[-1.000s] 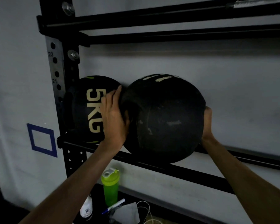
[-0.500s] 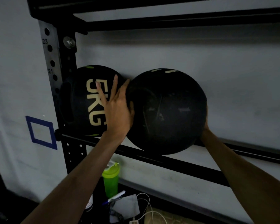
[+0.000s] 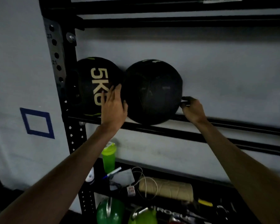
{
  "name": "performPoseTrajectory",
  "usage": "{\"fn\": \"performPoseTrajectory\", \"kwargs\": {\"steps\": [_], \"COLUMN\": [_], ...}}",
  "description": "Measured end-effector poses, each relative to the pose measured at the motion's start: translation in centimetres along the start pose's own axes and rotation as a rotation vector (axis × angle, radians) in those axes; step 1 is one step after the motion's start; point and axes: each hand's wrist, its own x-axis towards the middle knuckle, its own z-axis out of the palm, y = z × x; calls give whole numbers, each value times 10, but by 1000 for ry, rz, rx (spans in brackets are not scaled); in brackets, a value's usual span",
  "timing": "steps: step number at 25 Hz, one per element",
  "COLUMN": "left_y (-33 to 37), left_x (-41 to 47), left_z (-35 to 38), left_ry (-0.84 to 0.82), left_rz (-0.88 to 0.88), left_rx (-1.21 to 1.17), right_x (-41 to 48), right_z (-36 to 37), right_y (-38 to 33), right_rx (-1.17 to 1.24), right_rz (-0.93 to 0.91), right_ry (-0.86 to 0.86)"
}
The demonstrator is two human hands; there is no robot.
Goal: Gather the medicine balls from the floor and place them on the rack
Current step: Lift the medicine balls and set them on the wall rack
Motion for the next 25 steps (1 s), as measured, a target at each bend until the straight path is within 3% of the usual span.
{"fn": "performPoseTrajectory", "kwargs": {"steps": [3, 7, 11, 19, 25], "left_y": [11, 33, 63, 127, 185], "left_x": [-55, -146, -236, -428, -547], "left_z": [-16, -32, -33, -34, -26], "left_ry": [-54, -340, -645, -1067, -1373], "left_rz": [-39, -135, -151, -215, -190], "left_rx": [-89, -200, -189, -230, -154], "right_x": [-73, -187, -294, -467, -565], "right_z": [-16, -16, -9, -6, -43], "right_y": [-10, 0, 32, 136, 229], "right_rx": [-123, -153, -228, -321, -278], "right_rz": [-98, -159, -36, 305, 563], "right_ry": [97, 134, -65, -444, -604]}}
